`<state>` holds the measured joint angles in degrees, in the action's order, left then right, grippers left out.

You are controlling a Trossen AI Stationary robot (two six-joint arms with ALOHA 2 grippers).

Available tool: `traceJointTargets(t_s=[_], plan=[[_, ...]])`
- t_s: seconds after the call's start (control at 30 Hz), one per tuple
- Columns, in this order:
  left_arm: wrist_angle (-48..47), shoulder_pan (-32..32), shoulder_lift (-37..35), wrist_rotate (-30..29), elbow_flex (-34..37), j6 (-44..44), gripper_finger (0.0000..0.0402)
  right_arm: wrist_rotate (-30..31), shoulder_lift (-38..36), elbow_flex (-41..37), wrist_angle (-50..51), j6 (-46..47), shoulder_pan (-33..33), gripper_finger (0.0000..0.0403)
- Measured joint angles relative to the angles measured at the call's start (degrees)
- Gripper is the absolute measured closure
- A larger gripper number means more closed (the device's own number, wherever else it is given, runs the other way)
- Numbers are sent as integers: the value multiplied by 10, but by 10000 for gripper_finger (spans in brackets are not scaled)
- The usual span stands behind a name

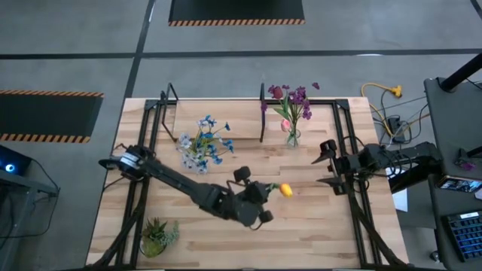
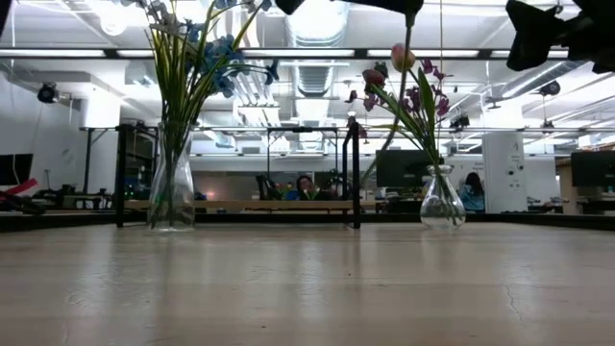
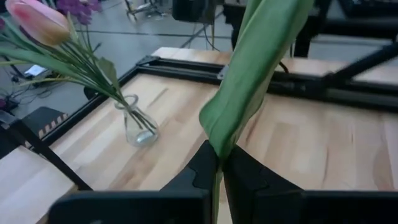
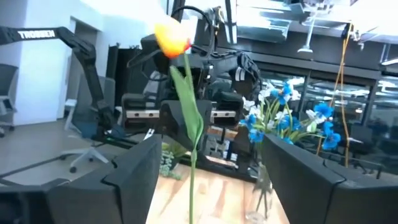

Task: Pick and place flowers into a vace then onto a shelf
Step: Put the yellow flower into the right transparent vase

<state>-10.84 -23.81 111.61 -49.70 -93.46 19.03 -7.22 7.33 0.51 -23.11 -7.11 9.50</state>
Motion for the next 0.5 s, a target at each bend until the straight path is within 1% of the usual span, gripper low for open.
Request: traceJointTargets(t_s=[0.17,0.33,0.43,0.5], plan=[[13,17,0,13,0,-28,401,12,0,0,0,-8,0,123],[102,33,0,74,3,-78,401,13,0,0,-8,-10,0,123],[121,45,0,103,5,-96,401,13,4,0,-30,-10,0,127],[123,52,0,105,5,-106,401,14,14,0,-48,-2,0,128]])
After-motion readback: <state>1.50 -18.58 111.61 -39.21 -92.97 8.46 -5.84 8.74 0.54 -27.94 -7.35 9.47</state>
